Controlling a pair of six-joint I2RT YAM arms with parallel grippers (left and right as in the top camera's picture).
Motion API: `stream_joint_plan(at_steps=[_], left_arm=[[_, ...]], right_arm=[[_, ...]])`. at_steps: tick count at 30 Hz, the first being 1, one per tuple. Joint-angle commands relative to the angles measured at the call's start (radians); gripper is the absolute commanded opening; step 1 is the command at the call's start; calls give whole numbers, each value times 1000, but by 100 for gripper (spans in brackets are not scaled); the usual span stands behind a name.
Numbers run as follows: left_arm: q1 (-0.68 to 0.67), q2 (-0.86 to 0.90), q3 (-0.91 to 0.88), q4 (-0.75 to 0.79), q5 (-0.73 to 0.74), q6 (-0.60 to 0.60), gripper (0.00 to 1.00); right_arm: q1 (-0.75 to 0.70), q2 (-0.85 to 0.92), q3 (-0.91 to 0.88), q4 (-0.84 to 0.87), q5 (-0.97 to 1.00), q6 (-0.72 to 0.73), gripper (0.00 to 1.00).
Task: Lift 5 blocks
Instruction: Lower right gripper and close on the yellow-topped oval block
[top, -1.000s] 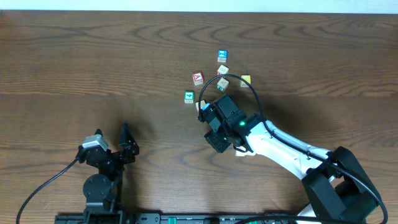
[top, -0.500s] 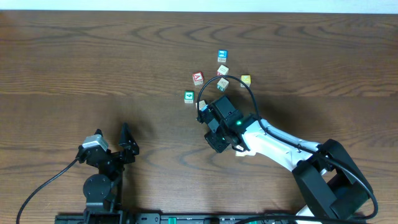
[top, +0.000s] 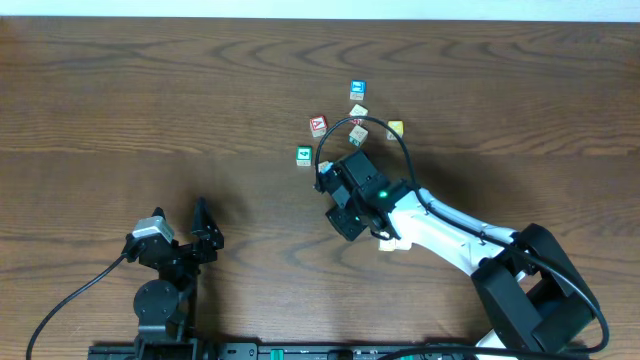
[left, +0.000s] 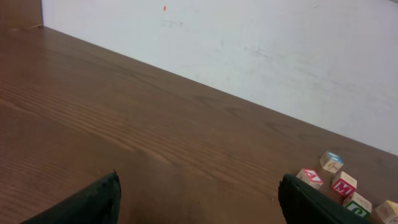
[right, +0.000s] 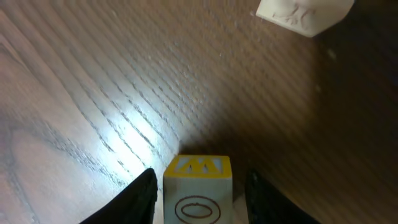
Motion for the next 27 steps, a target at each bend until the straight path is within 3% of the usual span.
stream_joint_plan(at_steps=[1,13,27], left_arm=[[3,0,-15,-46,-16,6,82],[3,0,-15,-46,-16,6,81],[3,0,-15,-46,-16,6,81]], right_arm=[[6,0,40,-15,3,3,41],[6,0,44,-81,38,2,38],[6,0,44,-84,40,2,23]])
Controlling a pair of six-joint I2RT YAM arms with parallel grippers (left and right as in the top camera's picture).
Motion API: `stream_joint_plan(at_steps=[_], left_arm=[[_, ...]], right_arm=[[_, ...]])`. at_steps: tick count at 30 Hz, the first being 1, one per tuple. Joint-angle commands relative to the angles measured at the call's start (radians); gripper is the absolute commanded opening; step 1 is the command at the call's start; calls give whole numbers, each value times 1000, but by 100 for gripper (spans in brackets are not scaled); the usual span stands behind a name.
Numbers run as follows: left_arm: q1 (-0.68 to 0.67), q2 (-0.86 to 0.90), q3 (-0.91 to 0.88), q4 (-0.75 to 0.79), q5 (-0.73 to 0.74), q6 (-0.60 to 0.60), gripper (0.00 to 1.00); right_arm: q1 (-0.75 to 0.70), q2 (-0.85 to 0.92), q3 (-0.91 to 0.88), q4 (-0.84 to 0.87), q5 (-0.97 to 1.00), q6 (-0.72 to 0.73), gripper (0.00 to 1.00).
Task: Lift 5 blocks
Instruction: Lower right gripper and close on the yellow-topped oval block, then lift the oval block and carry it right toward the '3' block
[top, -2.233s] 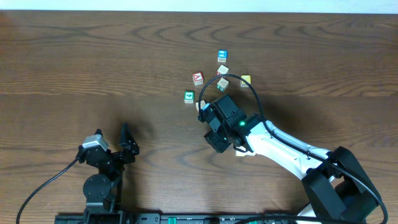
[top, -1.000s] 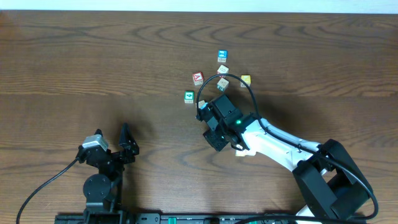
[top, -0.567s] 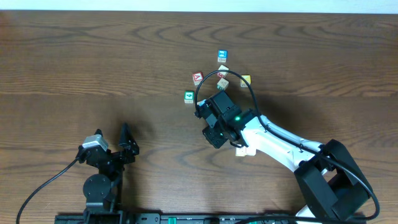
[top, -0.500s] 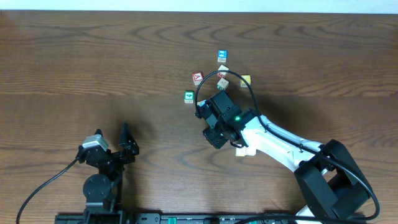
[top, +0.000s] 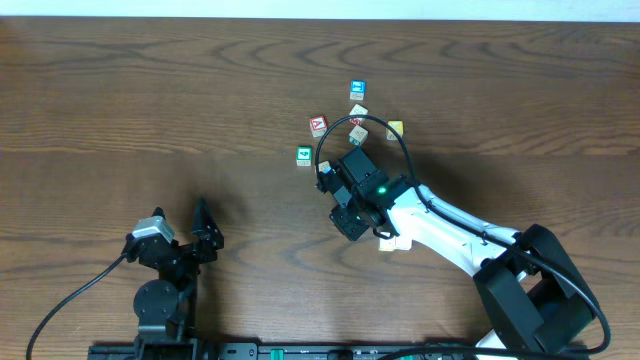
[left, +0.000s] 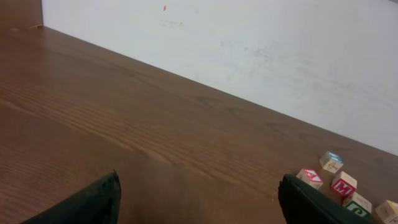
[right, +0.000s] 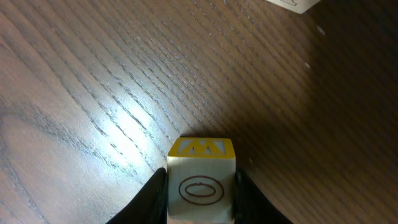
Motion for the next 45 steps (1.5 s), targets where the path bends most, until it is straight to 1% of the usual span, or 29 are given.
stream_joint_plan(at_steps=[1,6,10,15,18,21,23,25,28,37,41,45], left_arm=[[3,0,-15,-46,-16,6,81],[3,0,-15,-46,-16,6,81],[3,0,-15,-46,-16,6,81],[3,0,-15,-46,-16,6,81],[3,0,-15,-46,-16,6,81],[3,0,-15,-46,-16,6,82],[3,0,-15,-46,-16,6,81],[3,0,-15,-46,-16,6,81],[3,0,-15,-46,-16,6,81],[3,0,-15,-46,-16,6,81],[3,0,-15,-46,-16,6,82],[3,0,-15,-46,-16,6,81]], right_arm=[[6,0,15,4,9,2,23],[6,-1,27,3,9,26,20],[6,-1,76,-31,9,37,17],[6,-7,182,-135,9,37,14],[5,-24,249,-204,11,36,14],[5,-55,302,-264,68,41,16],[2,-89,323,-306,160,69,16],[-8,-132,324,-344,230,90,16],[-39,-203,323,-416,282,114,13],[-224,-397,300,-564,298,196,5],[-286,-454,218,-568,293,240,4],[-302,-503,72,-521,281,302,4]])
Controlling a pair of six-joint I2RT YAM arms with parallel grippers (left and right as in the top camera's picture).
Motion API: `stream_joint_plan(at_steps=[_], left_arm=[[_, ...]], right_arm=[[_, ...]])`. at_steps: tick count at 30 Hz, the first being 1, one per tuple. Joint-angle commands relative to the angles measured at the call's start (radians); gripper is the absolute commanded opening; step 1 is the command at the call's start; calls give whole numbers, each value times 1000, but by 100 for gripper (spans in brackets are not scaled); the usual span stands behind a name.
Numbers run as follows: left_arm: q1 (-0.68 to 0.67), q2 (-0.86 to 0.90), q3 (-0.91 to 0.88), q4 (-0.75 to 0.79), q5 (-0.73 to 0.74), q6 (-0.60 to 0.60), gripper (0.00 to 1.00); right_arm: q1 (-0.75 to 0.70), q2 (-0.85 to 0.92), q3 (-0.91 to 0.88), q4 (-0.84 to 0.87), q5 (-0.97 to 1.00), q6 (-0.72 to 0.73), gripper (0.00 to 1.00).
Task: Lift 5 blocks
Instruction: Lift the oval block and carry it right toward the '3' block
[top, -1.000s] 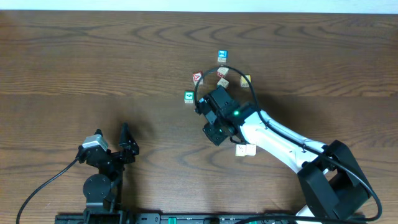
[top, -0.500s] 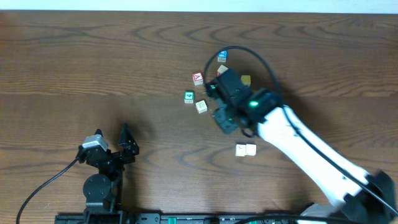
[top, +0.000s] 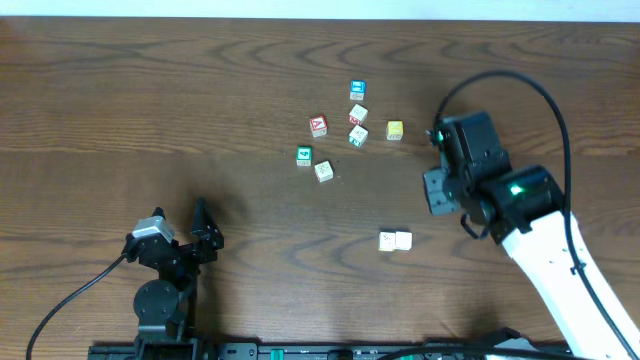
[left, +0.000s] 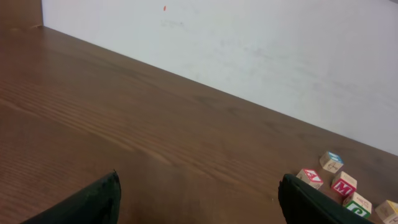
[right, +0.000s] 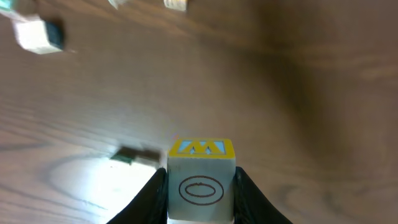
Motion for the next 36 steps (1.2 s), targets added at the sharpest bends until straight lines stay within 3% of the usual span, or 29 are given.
stream_joint_plan(at_steps=[1,16,36], left_arm=[[3,0,-15,-45,-16,6,81],[3,0,-15,-45,-16,6,81],[3,0,-15,-45,-16,6,81]], right_arm=[[-10,-30,-124,43,-15,93,4],[-8,-53,-545,376,-161,309,5],[-2,-53,-575,433,-210,301,10]])
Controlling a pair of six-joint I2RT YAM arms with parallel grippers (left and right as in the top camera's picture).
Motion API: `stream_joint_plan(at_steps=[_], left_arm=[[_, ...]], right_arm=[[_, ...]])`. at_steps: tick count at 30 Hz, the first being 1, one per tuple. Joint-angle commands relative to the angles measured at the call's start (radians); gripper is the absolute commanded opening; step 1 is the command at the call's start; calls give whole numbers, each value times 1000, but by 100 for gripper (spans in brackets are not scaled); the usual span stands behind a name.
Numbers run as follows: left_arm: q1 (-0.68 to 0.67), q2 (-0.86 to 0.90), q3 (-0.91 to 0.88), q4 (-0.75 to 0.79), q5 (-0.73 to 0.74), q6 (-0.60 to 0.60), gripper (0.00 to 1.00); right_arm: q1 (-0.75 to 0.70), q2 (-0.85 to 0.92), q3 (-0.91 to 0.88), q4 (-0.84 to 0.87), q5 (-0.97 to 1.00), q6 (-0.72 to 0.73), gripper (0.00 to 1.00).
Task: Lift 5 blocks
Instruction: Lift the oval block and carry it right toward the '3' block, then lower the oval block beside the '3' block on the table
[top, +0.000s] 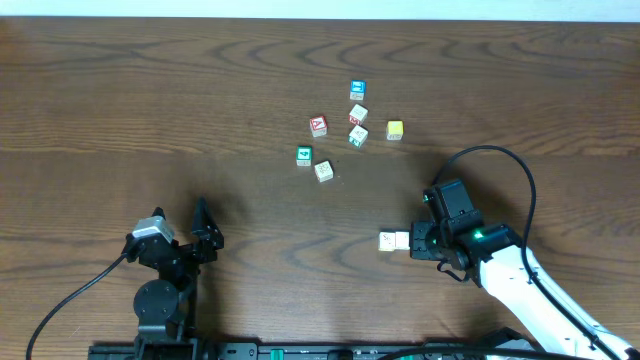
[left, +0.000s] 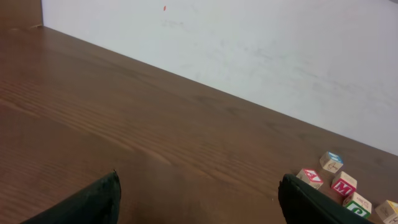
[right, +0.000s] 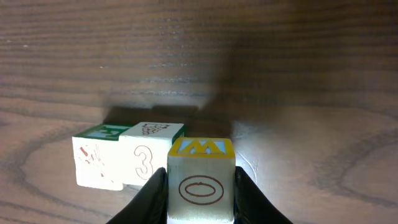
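Observation:
My right gripper (top: 419, 241) is shut on a block with a yellow top and an oval on its side (right: 201, 186). It holds the block low over the table, just right of two blocks lying side by side: a "3" block (right: 147, 163) and a green-topped one (right: 96, 163). From overhead this pair (top: 394, 240) lies near the table's front right. Several more loose blocks (top: 357, 135) are scattered at the back centre, among them a red one (top: 318, 125) and a blue one (top: 357, 91). My left gripper (top: 203, 228) rests open at the front left, nothing between its fingers (left: 99, 199).
The right arm's black cable (top: 510, 170) loops above the arm. A white wall (left: 249, 50) rises behind the table's far edge. Bare brown wood (top: 150, 100) covers the left half of the table.
My right gripper, still shut on the yellow-topped block, was high over the table's right side. It is now low, directly right of the pair of blocks at the front. The left arm has not moved.
My right gripper stood low just below the scattered blocks, jaws open around the yellow-topped block. Then it was shut on it there. Later it held the block high at the right, and now holds it beside the two-block row.

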Motion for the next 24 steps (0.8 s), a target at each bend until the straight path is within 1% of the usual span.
stream_joint_plan(at_steps=[1,10,24], left_arm=[[3,0,-15,-46,-16,6,81],[3,0,-15,-46,-16,6,82],[3,0,-15,-46,-16,6,81]], right_arm=[[2,-15,-16,10,-5,6,11],[55,-8,-18,37,-5,6,13],[56,-8,-18,36,49,7,17]])
